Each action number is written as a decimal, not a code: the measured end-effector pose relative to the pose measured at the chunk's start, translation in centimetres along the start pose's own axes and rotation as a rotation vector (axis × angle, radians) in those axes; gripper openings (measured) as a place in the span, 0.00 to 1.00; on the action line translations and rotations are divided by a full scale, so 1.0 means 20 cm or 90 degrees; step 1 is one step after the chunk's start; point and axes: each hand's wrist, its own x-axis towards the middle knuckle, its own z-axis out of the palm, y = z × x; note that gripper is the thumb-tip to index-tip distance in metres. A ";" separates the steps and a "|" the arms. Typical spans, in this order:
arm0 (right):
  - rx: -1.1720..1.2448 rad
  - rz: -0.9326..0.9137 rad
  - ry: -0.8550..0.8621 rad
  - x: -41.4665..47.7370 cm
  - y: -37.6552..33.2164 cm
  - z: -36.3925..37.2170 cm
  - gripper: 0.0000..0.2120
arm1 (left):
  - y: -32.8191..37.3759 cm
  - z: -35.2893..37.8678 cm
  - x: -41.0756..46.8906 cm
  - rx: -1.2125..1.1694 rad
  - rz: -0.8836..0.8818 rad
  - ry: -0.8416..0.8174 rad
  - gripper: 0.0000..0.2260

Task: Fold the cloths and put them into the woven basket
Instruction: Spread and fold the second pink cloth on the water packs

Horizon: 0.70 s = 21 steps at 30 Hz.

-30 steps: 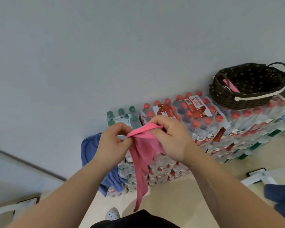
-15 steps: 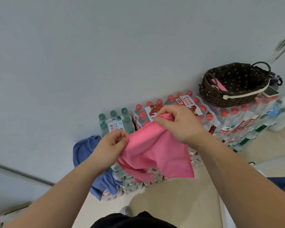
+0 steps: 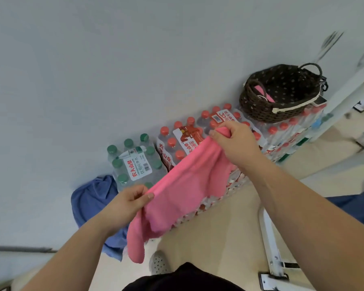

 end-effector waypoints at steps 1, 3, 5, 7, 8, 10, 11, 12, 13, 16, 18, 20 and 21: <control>-0.026 0.017 -0.003 0.01 0.02 0.01 0.15 | -0.03 -0.02 0.03 0.002 -0.011 0.007 0.15; -0.088 0.050 -0.028 0.02 0.07 0.02 0.19 | -0.05 -0.07 0.09 -0.010 -0.018 0.058 0.15; -0.147 0.074 -0.050 0.00 0.12 0.03 0.21 | -0.04 -0.10 0.17 -0.013 0.001 0.120 0.15; -0.176 0.105 -0.056 -0.01 0.17 0.04 0.21 | 0.00 -0.11 0.25 0.041 0.031 0.161 0.13; -0.182 0.125 -0.057 -0.01 0.19 0.04 0.21 | 0.03 -0.12 0.29 0.086 0.048 0.170 0.13; -0.177 0.157 -0.056 0.01 0.23 0.03 0.20 | 0.06 -0.14 0.35 0.194 0.072 0.170 0.15; -0.170 0.163 -0.055 0.02 0.25 0.01 0.19 | 0.08 -0.16 0.37 0.243 0.072 0.169 0.17; -0.155 0.167 -0.061 0.04 0.27 -0.01 0.18 | 0.09 -0.17 0.39 0.279 0.054 0.167 0.20; -0.128 0.172 -0.077 0.06 0.28 -0.04 0.16 | 0.10 -0.19 0.40 0.301 0.024 0.166 0.22; -0.066 0.196 -0.135 0.14 0.31 -0.11 0.14 | 0.10 -0.21 0.44 0.348 -0.063 0.142 0.25; -0.088 0.198 -0.138 0.22 0.35 -0.15 0.14 | 0.09 -0.19 0.46 0.332 -0.086 0.135 0.25; -0.117 0.187 -0.108 0.31 0.43 -0.17 0.11 | 0.10 -0.15 0.49 0.232 -0.085 0.142 0.20; -0.121 0.184 -0.085 0.37 0.47 -0.17 0.10 | 0.12 -0.13 0.50 0.169 -0.084 0.131 0.16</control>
